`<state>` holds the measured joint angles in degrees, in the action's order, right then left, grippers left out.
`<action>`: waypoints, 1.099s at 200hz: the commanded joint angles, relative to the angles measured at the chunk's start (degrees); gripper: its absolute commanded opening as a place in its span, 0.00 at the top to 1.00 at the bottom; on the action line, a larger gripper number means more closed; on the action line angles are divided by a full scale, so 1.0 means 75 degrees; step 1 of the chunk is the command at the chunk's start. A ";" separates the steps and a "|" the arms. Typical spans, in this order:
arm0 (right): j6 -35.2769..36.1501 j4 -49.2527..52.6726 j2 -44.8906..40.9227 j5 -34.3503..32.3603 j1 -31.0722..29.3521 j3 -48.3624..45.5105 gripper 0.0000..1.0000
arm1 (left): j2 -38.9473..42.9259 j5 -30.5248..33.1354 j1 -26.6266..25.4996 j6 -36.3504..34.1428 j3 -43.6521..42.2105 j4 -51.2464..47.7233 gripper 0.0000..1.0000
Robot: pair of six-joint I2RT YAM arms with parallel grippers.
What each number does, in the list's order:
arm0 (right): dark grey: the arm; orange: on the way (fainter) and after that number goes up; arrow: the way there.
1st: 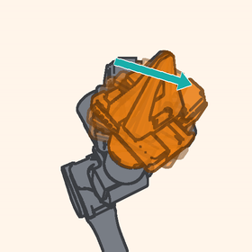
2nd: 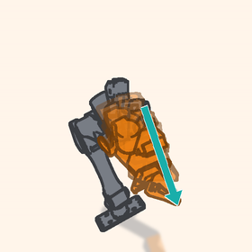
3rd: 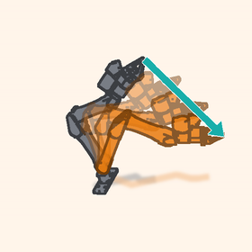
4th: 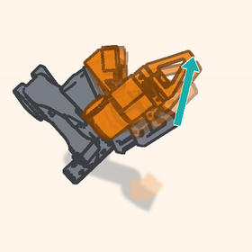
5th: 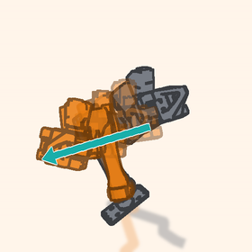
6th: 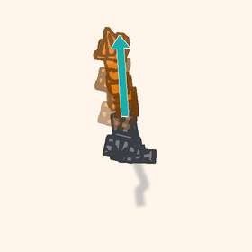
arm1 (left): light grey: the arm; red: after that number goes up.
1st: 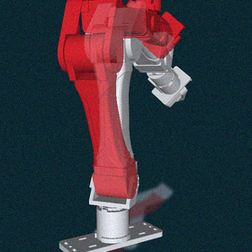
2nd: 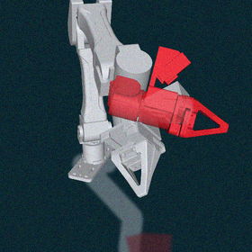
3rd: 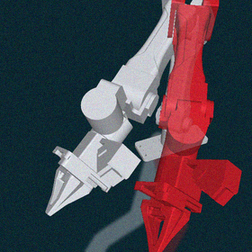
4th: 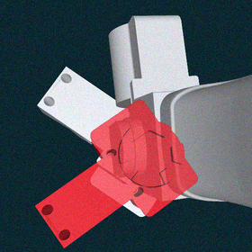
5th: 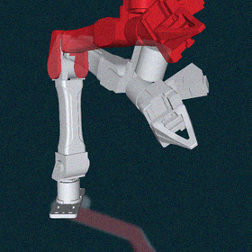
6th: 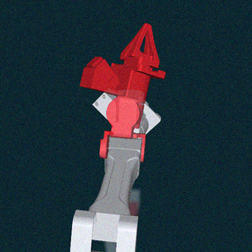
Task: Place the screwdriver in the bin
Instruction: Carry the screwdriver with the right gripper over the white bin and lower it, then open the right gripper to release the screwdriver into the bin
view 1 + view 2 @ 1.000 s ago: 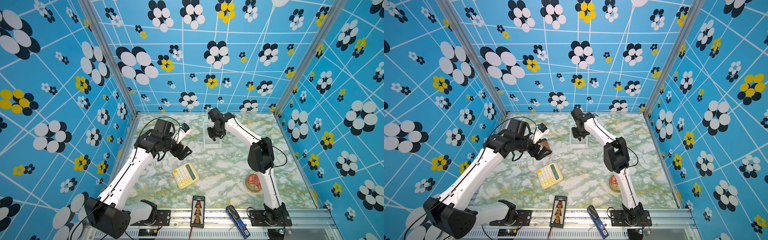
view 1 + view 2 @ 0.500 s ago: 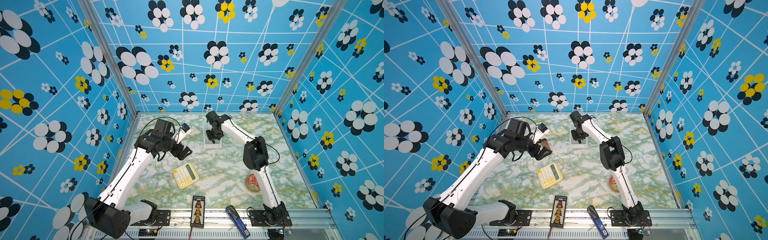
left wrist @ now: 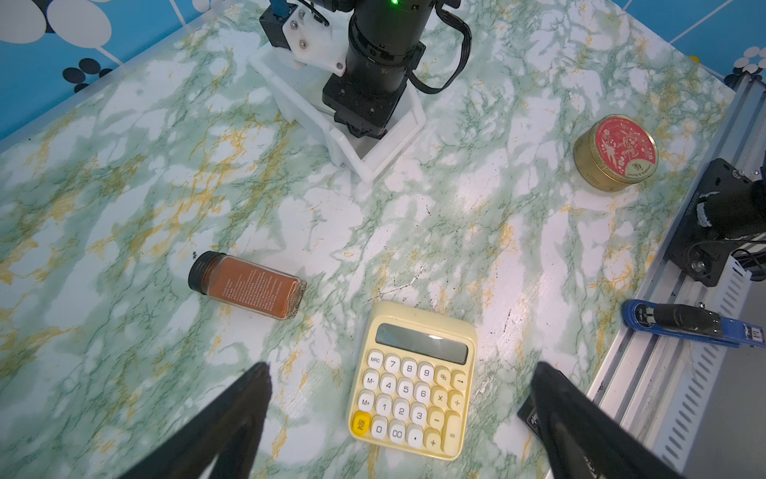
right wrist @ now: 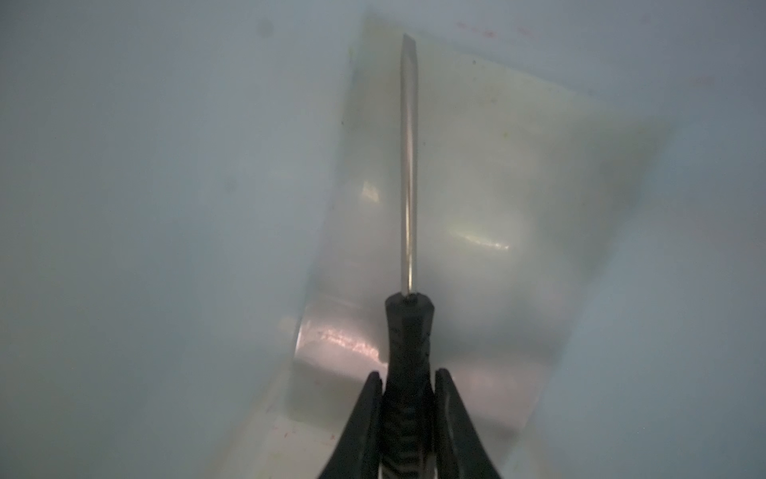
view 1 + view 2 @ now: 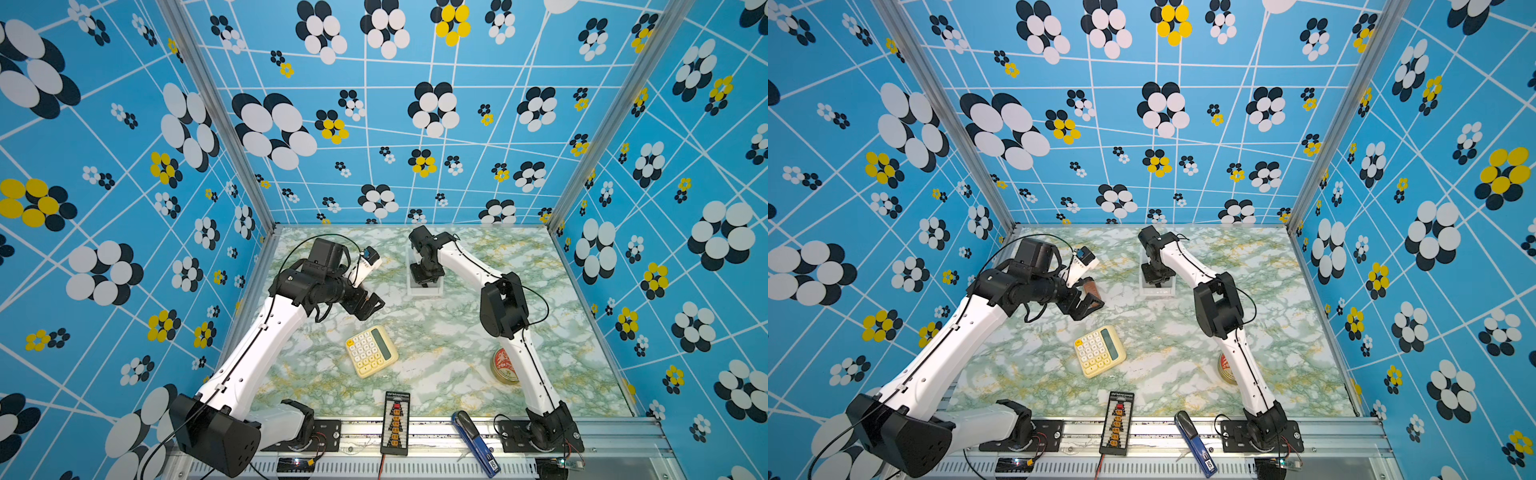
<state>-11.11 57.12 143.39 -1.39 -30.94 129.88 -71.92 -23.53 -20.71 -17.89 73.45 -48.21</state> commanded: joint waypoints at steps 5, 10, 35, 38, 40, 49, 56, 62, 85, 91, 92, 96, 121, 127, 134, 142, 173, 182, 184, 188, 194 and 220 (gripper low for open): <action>0.0072 0.0259 0.0169 -0.0073 0.0022 0.0247 0.76 | 0.0003 0.0106 -0.0053 -0.0099 -0.0094 0.0033 0.01; 0.0065 0.0259 0.0180 -0.0062 0.0024 0.0248 0.75 | 0.0003 0.0105 -0.0058 -0.0099 -0.0100 0.0049 0.01; 0.0051 0.0235 0.0172 -0.0060 0.0033 0.0248 0.73 | -0.0029 0.0109 -0.0057 -0.0087 -0.0091 0.0045 0.01; 0.0051 0.0238 0.0159 -0.0071 0.0031 0.0248 0.73 | -0.0031 0.0104 -0.0058 -0.0084 -0.0090 0.0041 0.01; 0.0052 0.0245 0.0158 -0.0078 0.0025 0.0248 0.73 | -0.0032 0.0103 -0.0053 -0.0078 -0.0090 0.0041 0.01; 0.0048 0.0238 0.0129 -0.0107 0.0030 0.0237 0.72 | -0.0043 0.0102 -0.0053 -0.0076 -0.0074 0.0033 0.01; 0.0063 0.0246 0.0102 -0.0117 0.0025 0.0237 0.71 | -0.0052 0.0102 -0.0056 -0.0076 -0.0061 0.0022 0.01; 0.0062 0.0256 0.0074 -0.0128 0.0025 0.0237 0.71 | -0.0050 0.0114 -0.0056 -0.0083 -0.0050 0.0025 0.01; 0.0110 0.0385 -0.0043 -0.0290 0.0027 0.0298 0.67 | 0.0034 0.0102 -0.0064 -0.0111 -0.0161 0.0147 0.01; 0.0122 0.0448 -0.0081 -0.0396 0.0022 0.0340 0.66 | 0.0080 0.0112 -0.0068 -0.0111 -0.0238 0.0244 0.01; 0.0116 0.0453 -0.0090 -0.0416 0.0023 0.0347 0.66 | 0.0083 0.0119 -0.0071 -0.0105 -0.0252 0.0260 0.01; 0.0122 0.0468 -0.0135 -0.0491 0.0017 0.0356 0.65 | 0.0094 0.0135 -0.0066 -0.0099 -0.0282 0.0311 0.01; 0.0105 0.0257 -0.0546 -0.0710 0.0017 0.0129 0.61 | -0.0132 0.0314 -0.0075 -0.0190 -0.0075 0.0106 0.01; 0.0111 0.0221 -0.0640 -0.0717 0.0017 0.0097 0.60 | -0.0199 0.0389 -0.0083 -0.0196 0.0010 0.0057 0.01; 0.0094 0.0223 -0.0770 -0.0698 0.0012 0.0079 0.60 | -0.0258 0.0466 -0.0081 -0.0176 0.0077 0.0009 0.01; 0.0099 0.0229 -0.0893 -0.0695 0.0012 0.0061 0.59 | -0.0292 0.0542 -0.0087 -0.0138 0.0140 0.0013 0.01; 0.0128 0.0008 -0.1634 -0.0614 -0.0034 -0.0300 0.57 | -0.0287 0.0696 -0.0097 -0.0023 0.0072 0.0169 0.01; 0.0131 -0.0044 -0.1878 -0.0537 -0.0047 -0.0431 0.56 | -0.0316 0.0750 -0.0104 -0.0017 0.0052 0.0181 0.01; 0.0133 -0.0046 -0.1921 -0.0526 -0.0041 -0.0460 0.56 | -0.0320 0.0771 -0.0108 -0.0017 0.0051 0.0181 0.01; 0.0134 -0.0067 -0.2022 -0.0500 -0.0046 -0.0502 0.56 | -0.0325 0.0802 -0.0099 -0.0006 0.0047 0.0197 0.01; 0.0126 -0.0080 -0.2176 -0.0473 -0.0058 -0.0582 0.56 | -0.0348 0.0855 -0.0099 -0.0005 0.0044 0.0196 0.01; 0.0072 -0.0389 -0.3099 -0.0438 -0.0087 -0.1279 0.55 | -0.0384 0.1092 -0.0101 0.0041 0.0000 0.0326 0.01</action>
<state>-10.90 56.18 126.52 -5.39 -31.05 124.66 -74.06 -17.78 -21.08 -18.04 72.62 -46.72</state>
